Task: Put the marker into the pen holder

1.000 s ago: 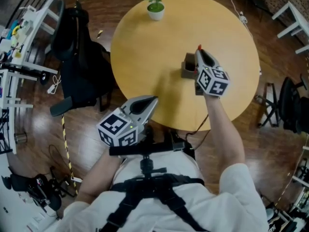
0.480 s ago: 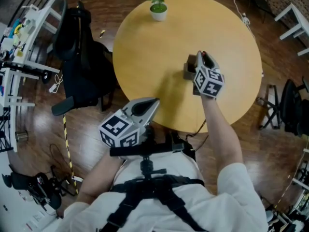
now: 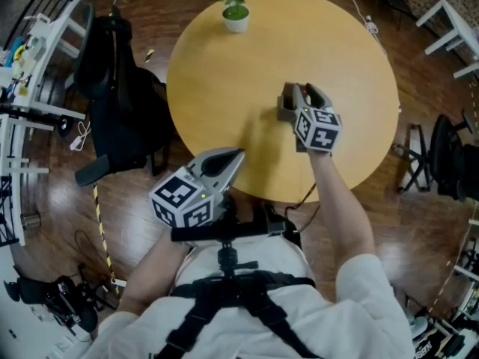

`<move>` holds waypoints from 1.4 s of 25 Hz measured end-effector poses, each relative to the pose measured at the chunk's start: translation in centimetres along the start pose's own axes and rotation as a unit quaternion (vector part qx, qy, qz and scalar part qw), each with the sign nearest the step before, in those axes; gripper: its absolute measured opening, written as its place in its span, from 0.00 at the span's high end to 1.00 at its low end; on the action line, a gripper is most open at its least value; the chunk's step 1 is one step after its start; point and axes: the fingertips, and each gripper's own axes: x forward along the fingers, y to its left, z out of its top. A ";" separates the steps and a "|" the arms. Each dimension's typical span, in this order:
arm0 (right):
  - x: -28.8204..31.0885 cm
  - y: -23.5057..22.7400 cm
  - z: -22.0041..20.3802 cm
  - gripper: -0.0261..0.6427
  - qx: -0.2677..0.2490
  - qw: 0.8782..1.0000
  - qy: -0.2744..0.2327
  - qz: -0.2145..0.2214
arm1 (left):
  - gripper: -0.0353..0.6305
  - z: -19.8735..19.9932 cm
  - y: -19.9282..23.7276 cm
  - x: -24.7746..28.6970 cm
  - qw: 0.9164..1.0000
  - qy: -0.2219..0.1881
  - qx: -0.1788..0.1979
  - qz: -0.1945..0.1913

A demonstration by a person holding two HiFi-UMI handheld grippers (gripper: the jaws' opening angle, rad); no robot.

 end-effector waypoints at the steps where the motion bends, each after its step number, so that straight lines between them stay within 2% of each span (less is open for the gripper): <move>1: -0.2 0.0 0.0 0.79 0.001 1.000 0.000 0.000 | 0.95 0.1 0.0 0.1 1.000 0.000 0.000 -0.003; 24: -7.6 1.2 1.4 0.79 -0.001 0.999 -0.010 -0.032 | 0.95 1.7 -1.0 0.7 0.998 0.003 0.009 -0.059; 35: -10.6 3.3 1.2 0.79 -0.002 0.999 -0.011 -0.035 | 0.95 1.1 -1.5 0.1 0.997 0.005 0.012 -0.078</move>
